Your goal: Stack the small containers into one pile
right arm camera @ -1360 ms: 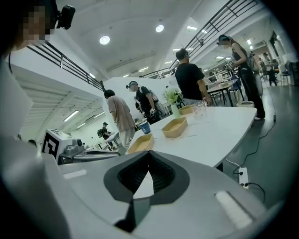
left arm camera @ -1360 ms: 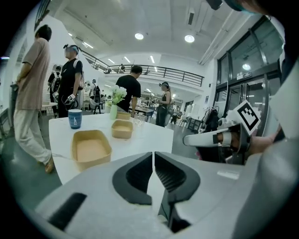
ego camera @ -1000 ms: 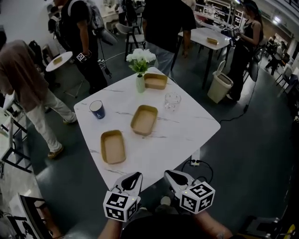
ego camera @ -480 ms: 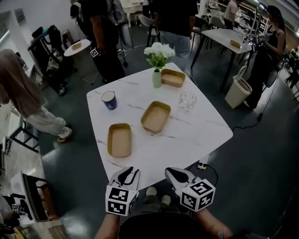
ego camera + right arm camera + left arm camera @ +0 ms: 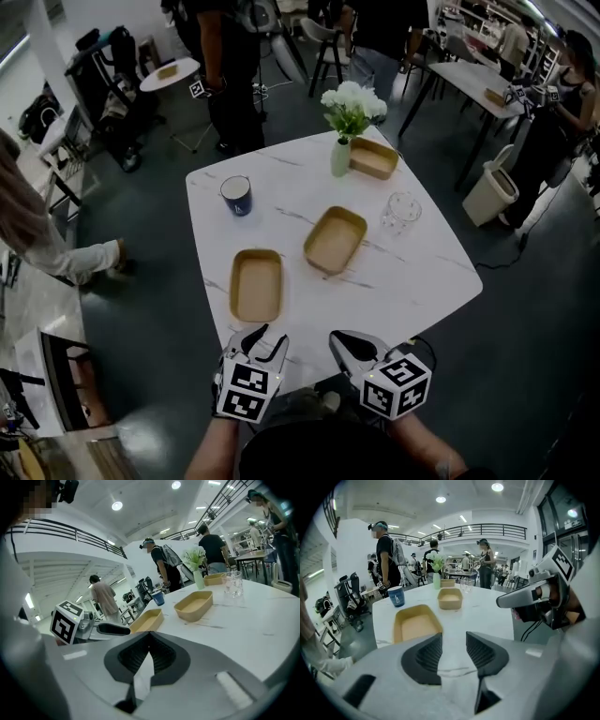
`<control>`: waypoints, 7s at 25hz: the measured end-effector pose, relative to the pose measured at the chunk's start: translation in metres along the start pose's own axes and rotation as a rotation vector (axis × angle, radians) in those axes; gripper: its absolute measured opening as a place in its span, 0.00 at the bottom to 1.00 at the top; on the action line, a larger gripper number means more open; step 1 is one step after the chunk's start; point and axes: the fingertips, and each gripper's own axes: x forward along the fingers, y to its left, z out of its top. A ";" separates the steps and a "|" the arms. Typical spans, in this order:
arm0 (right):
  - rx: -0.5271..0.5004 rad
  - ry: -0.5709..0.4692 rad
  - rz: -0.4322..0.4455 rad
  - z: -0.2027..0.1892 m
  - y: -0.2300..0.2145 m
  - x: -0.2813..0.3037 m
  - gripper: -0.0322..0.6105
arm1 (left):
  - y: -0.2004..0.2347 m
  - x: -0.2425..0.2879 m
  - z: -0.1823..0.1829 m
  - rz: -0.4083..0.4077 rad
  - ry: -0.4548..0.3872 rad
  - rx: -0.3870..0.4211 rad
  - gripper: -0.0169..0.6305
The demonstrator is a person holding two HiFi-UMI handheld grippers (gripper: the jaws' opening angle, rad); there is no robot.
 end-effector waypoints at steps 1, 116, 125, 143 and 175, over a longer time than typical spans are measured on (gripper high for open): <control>-0.002 0.002 0.000 0.003 -0.001 0.005 0.05 | 0.003 0.003 0.000 -0.006 0.005 0.001 0.28; -0.066 0.025 -0.038 0.131 -0.206 0.012 0.05 | -0.013 0.132 0.156 0.124 -0.106 -0.144 0.05; -0.138 0.030 -0.015 0.155 -0.208 0.009 0.05 | -0.034 0.139 0.185 0.042 -0.186 -0.183 0.03; -0.312 0.045 -0.002 0.230 -0.284 0.011 0.05 | -0.039 0.179 0.249 0.088 -0.228 -0.216 0.02; -0.647 0.252 0.052 0.261 -0.394 0.158 0.18 | 0.023 0.219 0.243 0.232 -0.123 -0.285 0.02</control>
